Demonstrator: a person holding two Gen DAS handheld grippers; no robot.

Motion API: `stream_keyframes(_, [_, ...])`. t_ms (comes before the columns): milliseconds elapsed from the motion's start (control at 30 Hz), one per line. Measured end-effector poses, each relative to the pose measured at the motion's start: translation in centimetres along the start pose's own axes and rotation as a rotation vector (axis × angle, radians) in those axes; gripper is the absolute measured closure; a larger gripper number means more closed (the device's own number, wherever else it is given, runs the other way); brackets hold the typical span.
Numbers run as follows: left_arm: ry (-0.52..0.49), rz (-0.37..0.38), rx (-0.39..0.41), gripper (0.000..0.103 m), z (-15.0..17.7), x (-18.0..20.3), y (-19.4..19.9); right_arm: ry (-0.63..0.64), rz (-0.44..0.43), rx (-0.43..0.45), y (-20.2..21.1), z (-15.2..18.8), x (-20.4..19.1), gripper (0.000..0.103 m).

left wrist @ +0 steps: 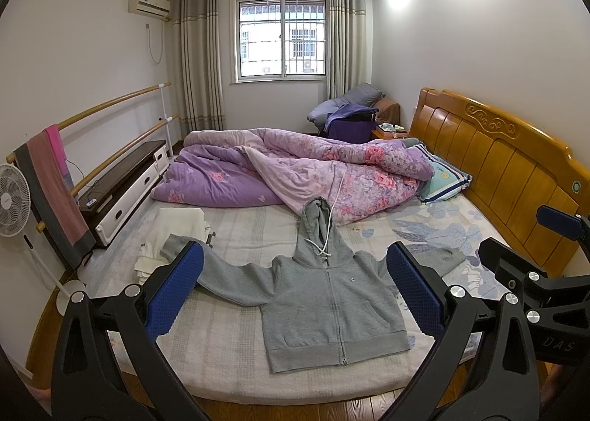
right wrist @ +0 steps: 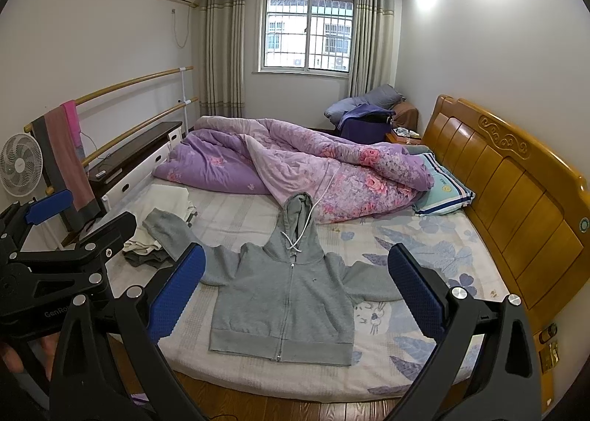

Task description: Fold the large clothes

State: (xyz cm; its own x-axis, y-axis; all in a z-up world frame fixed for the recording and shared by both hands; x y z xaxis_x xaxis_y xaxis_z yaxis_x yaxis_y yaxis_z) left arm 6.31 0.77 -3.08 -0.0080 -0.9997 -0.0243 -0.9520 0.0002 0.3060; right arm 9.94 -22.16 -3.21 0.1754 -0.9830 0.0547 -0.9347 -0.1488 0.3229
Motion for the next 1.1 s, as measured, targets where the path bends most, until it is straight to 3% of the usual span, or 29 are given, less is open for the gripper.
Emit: stream_keyframes(1100, [0.0, 0.019, -0.01, 0.004, 1.6, -0.2, -0.5, -0.009, 0.032, -0.022, -0.4, 0.9, -2.2, 0.007])
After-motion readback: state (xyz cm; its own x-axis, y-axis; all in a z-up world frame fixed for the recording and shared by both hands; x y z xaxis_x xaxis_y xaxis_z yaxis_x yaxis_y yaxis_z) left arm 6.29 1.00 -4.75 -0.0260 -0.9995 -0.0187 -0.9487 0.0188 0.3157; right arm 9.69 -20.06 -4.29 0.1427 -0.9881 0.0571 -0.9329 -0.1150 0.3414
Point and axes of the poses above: each gripper's, at about its wrist camera, not at the fingertips, and y roughly against the way its jaws point, x to its right, z to its underside, the point moved 7 cm from there along -y, roughly the way its jaws point, and after that the axes turned 11 degrees about x, right-handed, at the moved point
